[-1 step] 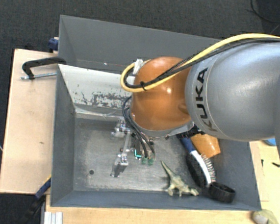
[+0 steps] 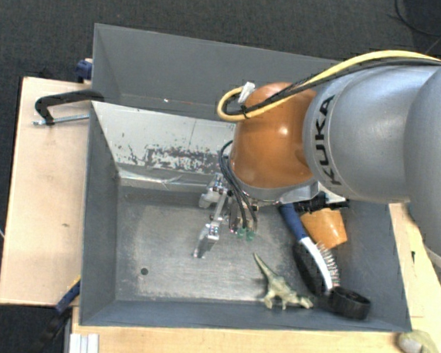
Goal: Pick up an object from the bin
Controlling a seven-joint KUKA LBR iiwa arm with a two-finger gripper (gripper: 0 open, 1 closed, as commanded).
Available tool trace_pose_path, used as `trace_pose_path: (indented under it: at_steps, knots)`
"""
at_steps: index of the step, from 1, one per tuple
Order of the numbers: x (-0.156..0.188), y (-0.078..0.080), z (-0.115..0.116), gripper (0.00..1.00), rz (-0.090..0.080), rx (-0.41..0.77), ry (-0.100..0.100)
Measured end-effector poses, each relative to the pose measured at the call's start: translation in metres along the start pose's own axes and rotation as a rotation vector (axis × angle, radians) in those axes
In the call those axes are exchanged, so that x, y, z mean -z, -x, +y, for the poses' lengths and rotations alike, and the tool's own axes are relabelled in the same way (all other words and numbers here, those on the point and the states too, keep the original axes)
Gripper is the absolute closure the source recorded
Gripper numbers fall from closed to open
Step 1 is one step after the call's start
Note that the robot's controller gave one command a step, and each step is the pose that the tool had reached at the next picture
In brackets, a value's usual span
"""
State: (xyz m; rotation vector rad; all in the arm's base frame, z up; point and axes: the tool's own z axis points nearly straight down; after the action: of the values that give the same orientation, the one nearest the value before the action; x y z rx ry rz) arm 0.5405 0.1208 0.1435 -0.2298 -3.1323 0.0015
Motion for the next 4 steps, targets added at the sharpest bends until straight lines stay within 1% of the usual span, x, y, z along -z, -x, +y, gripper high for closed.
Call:
trace_pose_path:
  at_steps: [1, 2, 3, 4]
  knots:
    - [0.018, 0.061, -0.054, 0.0, -0.012, -0.028, 0.001]
    - [-0.064, 0.041, -0.123, 0.0, 0.006, 0.104, -0.002]
    - [-0.021, -0.011, -0.195, 0.0, -0.018, 0.139, 0.0]
    - [-0.072, 0.067, -0.2, 0.0, 0.002, 0.587, 0.002]
